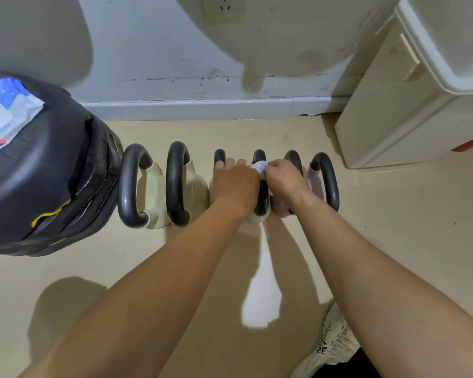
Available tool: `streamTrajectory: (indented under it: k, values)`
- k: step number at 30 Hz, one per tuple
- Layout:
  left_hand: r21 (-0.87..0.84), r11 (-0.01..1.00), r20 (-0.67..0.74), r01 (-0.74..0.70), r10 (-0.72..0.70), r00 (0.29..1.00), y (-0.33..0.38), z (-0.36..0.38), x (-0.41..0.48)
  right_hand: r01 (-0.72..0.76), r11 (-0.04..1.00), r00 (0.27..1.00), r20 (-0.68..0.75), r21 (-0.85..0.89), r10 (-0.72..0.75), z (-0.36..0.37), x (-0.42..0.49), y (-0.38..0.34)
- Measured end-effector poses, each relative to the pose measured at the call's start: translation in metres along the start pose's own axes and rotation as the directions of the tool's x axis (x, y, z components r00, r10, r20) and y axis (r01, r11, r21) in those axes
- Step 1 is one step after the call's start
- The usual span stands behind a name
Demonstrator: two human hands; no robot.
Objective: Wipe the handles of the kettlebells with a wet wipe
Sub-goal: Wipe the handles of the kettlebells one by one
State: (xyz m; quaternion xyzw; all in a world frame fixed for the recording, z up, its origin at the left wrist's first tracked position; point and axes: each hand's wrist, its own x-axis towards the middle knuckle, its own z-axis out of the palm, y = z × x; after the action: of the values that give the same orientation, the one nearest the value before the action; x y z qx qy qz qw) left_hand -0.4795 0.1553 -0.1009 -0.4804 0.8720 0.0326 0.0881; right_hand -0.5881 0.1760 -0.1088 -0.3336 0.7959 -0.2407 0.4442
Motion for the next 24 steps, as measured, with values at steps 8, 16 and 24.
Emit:
streamTrajectory:
  k: [8,16,24]
  values:
    - [-0.639,0.743,0.045,0.199,-0.222,0.974,-0.008,-0.002,0.011,-0.155,0.752,0.986,0.053,0.641,0.157,0.011,0.011,0.015]
    - [-0.774,0.395,0.351,0.496,-0.384,0.854,-0.001,0.014,0.03,-0.234,0.41,0.958,0.137,0.881,0.252,0.013,0.018,0.016]
    - [-0.582,0.71,0.301,0.398,-0.267,0.916,0.002,0.013,0.038,-0.245,0.446,0.953,0.13,0.861,0.272,0.013,0.02,0.006]
